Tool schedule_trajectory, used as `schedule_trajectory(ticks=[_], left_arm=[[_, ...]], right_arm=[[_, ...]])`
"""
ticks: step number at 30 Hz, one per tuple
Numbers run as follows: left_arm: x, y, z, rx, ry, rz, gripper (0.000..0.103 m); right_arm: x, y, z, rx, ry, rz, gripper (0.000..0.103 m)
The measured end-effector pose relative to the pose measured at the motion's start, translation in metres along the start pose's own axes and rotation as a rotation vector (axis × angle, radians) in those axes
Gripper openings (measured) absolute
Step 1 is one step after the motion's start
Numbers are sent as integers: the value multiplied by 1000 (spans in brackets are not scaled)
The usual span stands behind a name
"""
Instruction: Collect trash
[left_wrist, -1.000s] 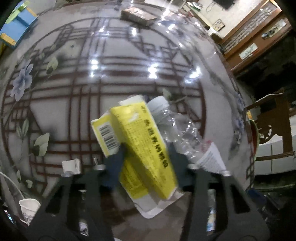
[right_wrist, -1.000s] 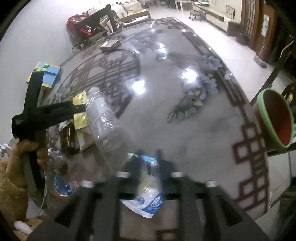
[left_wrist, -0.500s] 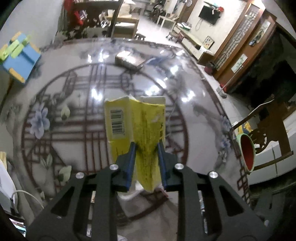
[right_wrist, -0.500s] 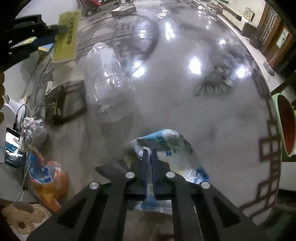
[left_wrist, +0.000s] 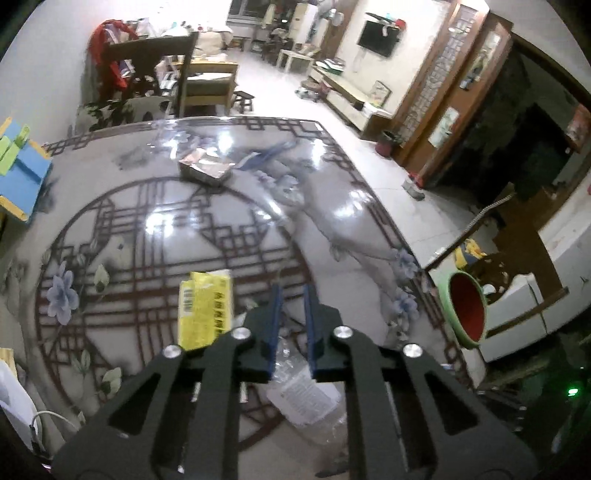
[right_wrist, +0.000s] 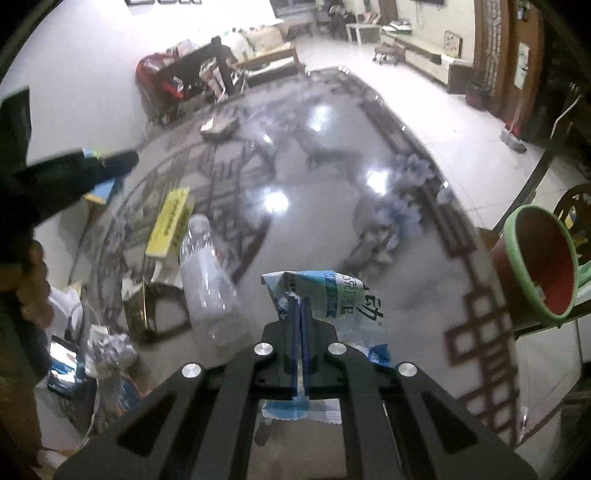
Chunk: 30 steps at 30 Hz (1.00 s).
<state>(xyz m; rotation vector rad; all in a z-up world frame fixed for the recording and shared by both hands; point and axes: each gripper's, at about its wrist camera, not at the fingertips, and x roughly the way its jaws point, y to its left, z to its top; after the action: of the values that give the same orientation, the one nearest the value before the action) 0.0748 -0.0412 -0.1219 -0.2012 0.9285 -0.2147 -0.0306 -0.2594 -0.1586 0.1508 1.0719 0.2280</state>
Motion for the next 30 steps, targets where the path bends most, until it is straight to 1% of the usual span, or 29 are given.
schedule_trajectory(ticks=[1, 2, 3, 4, 5, 7, 10, 12, 14, 15, 17, 18, 19, 20, 21, 25, 27, 30], left_arm=[[2, 5, 1, -14, 0, 16, 48], [4, 15, 0, -43, -6, 37, 54], [6, 24, -1, -67, -5, 60, 55], [12, 33, -3, -81, 13, 89, 56], [20, 40, -5, -89, 37, 108, 56], [42, 54, -11, -111, 113, 130, 56], [72, 67, -19, -121, 187, 164, 56], [87, 71, -22, -122, 221, 168, 56], [102, 72, -20, -122, 258, 150, 61], [109, 71, -19, -112, 268, 145, 67], [122, 69, -18, -86, 280, 169, 68], [124, 70, -17, -94, 274, 160, 68], [125, 72, -17, -109, 275, 155, 61], [125, 74, -17, -130, 273, 148, 50], [124, 75, -16, -130, 276, 156, 39], [110, 72, -15, -97, 232, 158, 39], [95, 68, -12, -80, 197, 162, 39], [73, 63, -8, -108, 162, 114, 38]], right_arm=[[-2, -2, 1, 3, -6, -3, 2], [-3, -1, -2, 5, -8, -3, 2], [-4, -3, -4, 6, -7, -2, 2], [-2, -3, -4, 9, -2, -1, 2], [0, -4, -5, 12, 6, 1, 2], [3, -7, -7, 16, 25, 8, 2], [7, -6, -9, 16, 42, 16, 2], [8, -4, -9, 11, 45, 18, 2], [8, -3, -8, 11, 46, 18, 2], [8, -3, -8, 12, 46, 18, 2], [9, -3, -7, 18, 50, 17, 2], [9, -3, -7, 19, 52, 16, 2], [9, -4, -6, 22, 51, 15, 2], [8, -4, -6, 25, 49, 16, 2], [7, -5, -4, 30, 45, 17, 2], [3, -9, 3, 31, 26, 14, 2], [1, -9, 7, 30, 14, 15, 2], [-5, -9, 16, 27, -16, 17, 2]])
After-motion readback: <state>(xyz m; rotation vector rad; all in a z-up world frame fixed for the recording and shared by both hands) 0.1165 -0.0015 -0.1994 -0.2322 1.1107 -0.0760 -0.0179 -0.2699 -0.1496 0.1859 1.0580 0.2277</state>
